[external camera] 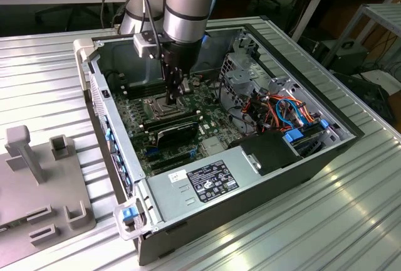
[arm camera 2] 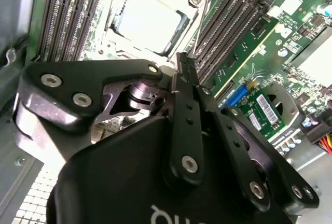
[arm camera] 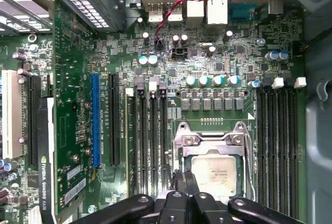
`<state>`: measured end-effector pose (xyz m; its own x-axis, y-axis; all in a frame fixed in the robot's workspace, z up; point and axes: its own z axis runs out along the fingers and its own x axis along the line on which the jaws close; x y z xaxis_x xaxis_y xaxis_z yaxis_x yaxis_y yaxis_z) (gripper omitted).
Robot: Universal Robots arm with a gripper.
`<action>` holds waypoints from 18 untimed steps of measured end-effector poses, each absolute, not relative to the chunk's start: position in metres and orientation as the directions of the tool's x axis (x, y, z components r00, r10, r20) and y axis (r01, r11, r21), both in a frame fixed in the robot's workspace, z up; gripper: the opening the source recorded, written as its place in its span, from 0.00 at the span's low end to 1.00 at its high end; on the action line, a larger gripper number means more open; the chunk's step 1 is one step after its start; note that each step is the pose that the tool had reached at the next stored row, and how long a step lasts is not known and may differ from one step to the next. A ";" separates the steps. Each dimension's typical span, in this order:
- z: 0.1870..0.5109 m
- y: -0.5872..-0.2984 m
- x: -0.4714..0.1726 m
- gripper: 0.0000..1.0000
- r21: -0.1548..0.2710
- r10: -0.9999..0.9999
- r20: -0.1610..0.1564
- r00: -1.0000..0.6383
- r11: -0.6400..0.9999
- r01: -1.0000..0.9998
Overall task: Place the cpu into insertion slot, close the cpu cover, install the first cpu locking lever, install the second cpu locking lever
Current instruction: 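Install the second cpu locking lever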
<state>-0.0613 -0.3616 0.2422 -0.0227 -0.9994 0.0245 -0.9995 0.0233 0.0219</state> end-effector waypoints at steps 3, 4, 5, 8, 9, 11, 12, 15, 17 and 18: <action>0.242 -0.363 -0.061 0.11 0.022 -0.999 0.027 -0.023 0.023 -0.999; 0.242 -0.364 -0.061 0.11 0.022 -0.999 0.027 -0.023 0.023 -0.999; 0.242 -0.364 -0.061 0.11 0.022 -0.999 0.027 -0.023 0.023 -0.999; 0.242 -0.367 -0.063 0.11 0.022 -0.999 0.027 -0.021 0.021 -1.000; 0.242 -0.367 -0.064 0.11 0.022 -0.999 0.027 -0.020 0.021 -1.000; 0.241 -0.367 -0.068 0.11 0.022 -0.999 0.027 -0.020 0.020 -1.000; 0.241 -0.367 -0.069 0.11 0.022 -0.999 0.027 -0.020 0.020 -1.000; 0.237 -0.367 -0.071 0.11 0.022 -0.999 0.027 -0.020 0.020 -1.000; 0.231 -0.367 -0.072 0.11 0.023 -0.999 0.027 -0.020 0.020 -1.000; 0.229 -0.367 -0.073 0.11 0.023 -0.999 0.027 -0.019 0.020 -1.000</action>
